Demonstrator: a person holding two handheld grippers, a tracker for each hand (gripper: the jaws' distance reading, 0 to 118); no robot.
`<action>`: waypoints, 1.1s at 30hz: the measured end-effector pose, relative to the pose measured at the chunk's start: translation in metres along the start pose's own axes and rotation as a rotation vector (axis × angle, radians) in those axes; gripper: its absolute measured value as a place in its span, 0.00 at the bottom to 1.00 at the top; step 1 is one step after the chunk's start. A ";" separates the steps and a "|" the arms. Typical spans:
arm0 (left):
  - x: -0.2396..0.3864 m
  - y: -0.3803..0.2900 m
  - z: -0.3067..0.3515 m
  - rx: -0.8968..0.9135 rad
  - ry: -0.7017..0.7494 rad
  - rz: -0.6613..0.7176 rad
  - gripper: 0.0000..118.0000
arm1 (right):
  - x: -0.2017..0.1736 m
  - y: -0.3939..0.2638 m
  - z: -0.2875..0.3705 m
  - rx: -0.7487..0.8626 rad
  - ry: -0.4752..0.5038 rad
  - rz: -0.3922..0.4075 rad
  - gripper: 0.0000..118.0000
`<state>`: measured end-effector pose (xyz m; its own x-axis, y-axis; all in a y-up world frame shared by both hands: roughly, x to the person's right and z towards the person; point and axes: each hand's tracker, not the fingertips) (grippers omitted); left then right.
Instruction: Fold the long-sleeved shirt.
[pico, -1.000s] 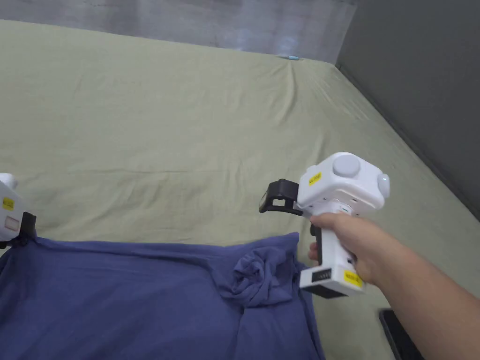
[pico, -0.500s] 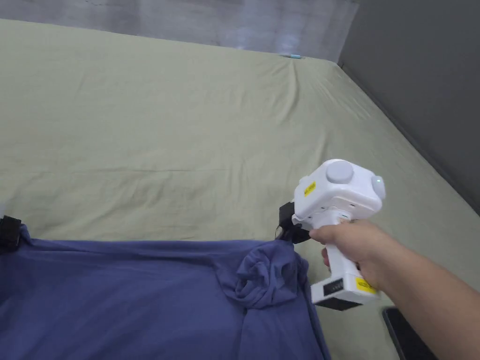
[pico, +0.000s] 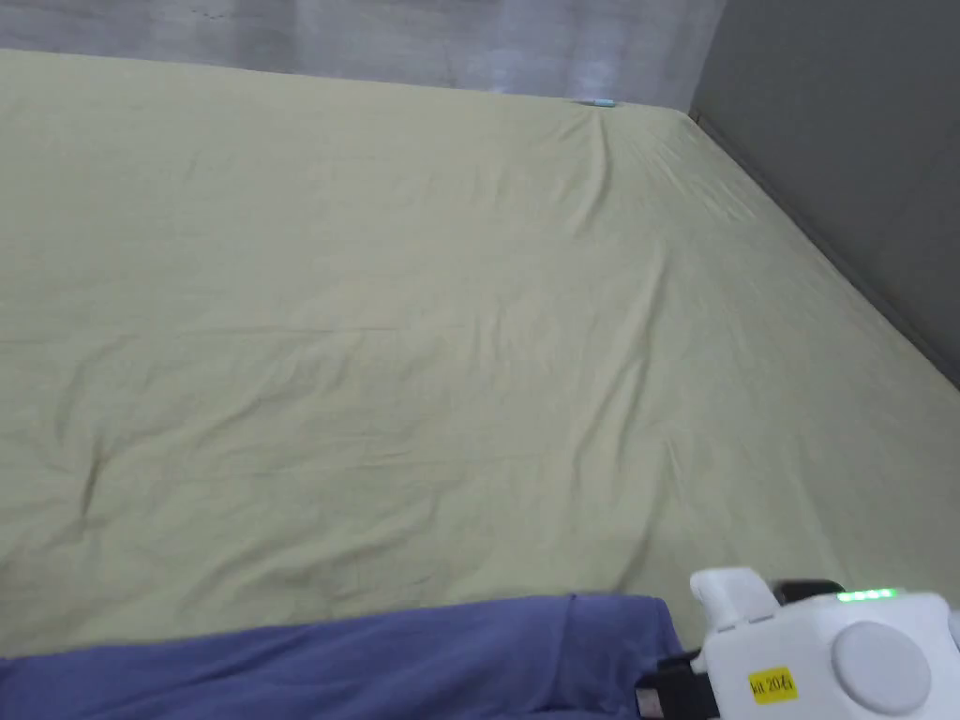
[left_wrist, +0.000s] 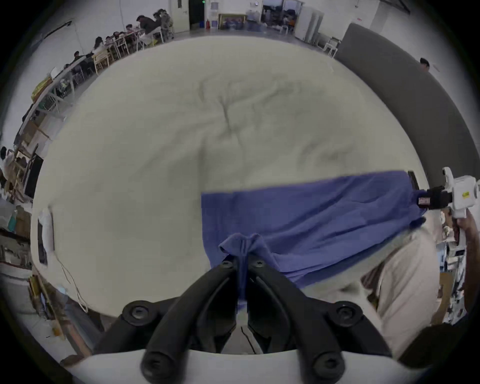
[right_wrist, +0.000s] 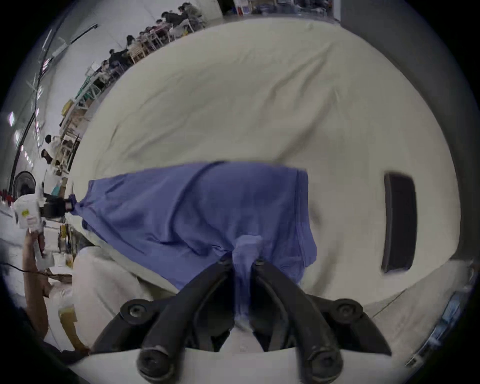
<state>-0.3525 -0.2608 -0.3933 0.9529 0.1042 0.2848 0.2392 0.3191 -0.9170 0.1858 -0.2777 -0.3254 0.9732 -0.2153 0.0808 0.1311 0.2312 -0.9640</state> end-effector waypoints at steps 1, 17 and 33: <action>0.000 -0.008 -0.006 -0.012 0.002 0.000 0.00 | 0.002 -0.008 -0.006 -0.015 0.004 -0.024 0.03; 0.000 -0.040 -0.005 0.116 -0.015 0.201 1.00 | -0.008 -0.023 0.028 0.128 -0.012 -0.033 0.90; -0.032 -0.057 0.006 0.211 -0.339 0.325 0.07 | -0.063 -0.061 0.038 0.227 0.251 0.018 0.00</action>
<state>-0.3983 -0.2770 -0.3482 0.8493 0.5183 0.1008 -0.1358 0.3988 -0.9069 0.1235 -0.2422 -0.2625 0.9025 -0.4297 -0.0280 0.1805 0.4366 -0.8814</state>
